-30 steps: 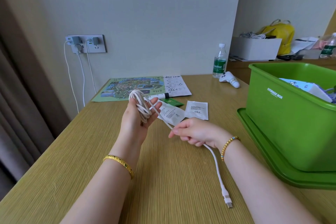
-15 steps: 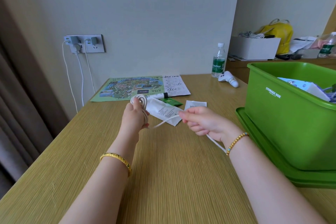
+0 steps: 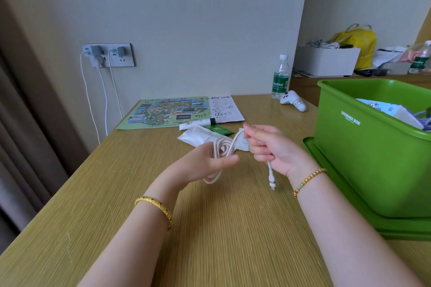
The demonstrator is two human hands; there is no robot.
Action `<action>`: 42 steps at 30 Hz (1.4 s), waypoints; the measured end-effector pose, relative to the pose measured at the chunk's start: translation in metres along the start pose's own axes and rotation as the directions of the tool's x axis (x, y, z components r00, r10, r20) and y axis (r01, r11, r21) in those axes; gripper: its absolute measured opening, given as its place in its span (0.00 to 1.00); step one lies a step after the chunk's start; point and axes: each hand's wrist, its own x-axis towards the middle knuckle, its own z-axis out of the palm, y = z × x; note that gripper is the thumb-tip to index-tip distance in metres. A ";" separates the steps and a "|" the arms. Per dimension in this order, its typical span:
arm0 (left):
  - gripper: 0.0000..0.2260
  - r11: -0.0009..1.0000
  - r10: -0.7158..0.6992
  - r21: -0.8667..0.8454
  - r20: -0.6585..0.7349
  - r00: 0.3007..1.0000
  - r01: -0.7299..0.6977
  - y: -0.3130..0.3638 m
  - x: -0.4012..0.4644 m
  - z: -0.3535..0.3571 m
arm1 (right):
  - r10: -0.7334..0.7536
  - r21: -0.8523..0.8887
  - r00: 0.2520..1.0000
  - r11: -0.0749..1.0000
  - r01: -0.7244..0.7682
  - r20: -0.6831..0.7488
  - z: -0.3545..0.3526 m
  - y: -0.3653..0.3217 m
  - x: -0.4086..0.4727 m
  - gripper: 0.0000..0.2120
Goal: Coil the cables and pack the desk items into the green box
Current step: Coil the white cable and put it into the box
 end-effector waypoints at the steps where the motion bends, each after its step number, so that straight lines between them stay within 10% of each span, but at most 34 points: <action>1: 0.15 0.999 0.000 0.044 0.023 1.000 -0.001 -0.002 0.000 0.002 | -0.007 -0.003 1.000 1.000 0.007 0.007 0.000 0.000 0.000 0.11; 5: 0.03 0.997 0.019 0.073 0.054 0.998 -0.023 0.001 -0.003 0.005 | -0.056 0.014 0.996 0.998 0.055 0.072 0.000 -0.001 -0.001 0.09; 15: 0.13 0.982 0.170 -0.133 0.297 0.939 -0.136 0.031 -0.019 0.016 | -0.107 -0.007 0.993 0.994 0.107 0.041 0.002 0.002 0.002 0.10; 20: 0.09 0.946 0.100 -0.293 -0.131 0.986 -0.135 0.030 -0.011 0.012 | -0.088 -0.388 0.973 0.922 -0.001 -0.211 0.008 0.008 0.007 0.12; 25: 0.03 0.851 -0.180 -0.519 -0.435 0.882 -0.082 0.019 0.000 0.004 | -0.076 -0.679 0.993 0.734 -0.007 -0.092 0.019 0.014 0.006 0.11; 36: 0.06 0.991 -0.135 -0.085 -0.626 0.768 0.104 -0.004 0.008 -0.008 | -0.070 -0.784 0.994 0.612 0.110 0.086 0.027 -0.001 -0.007 0.09; 42: 0.08 0.881 0.050 0.461 -0.311 0.949 0.105 -0.001 0.005 0.011 | -0.181 -0.741 0.981 0.648 0.175 0.074 0.030 -0.009 -0.010 0.12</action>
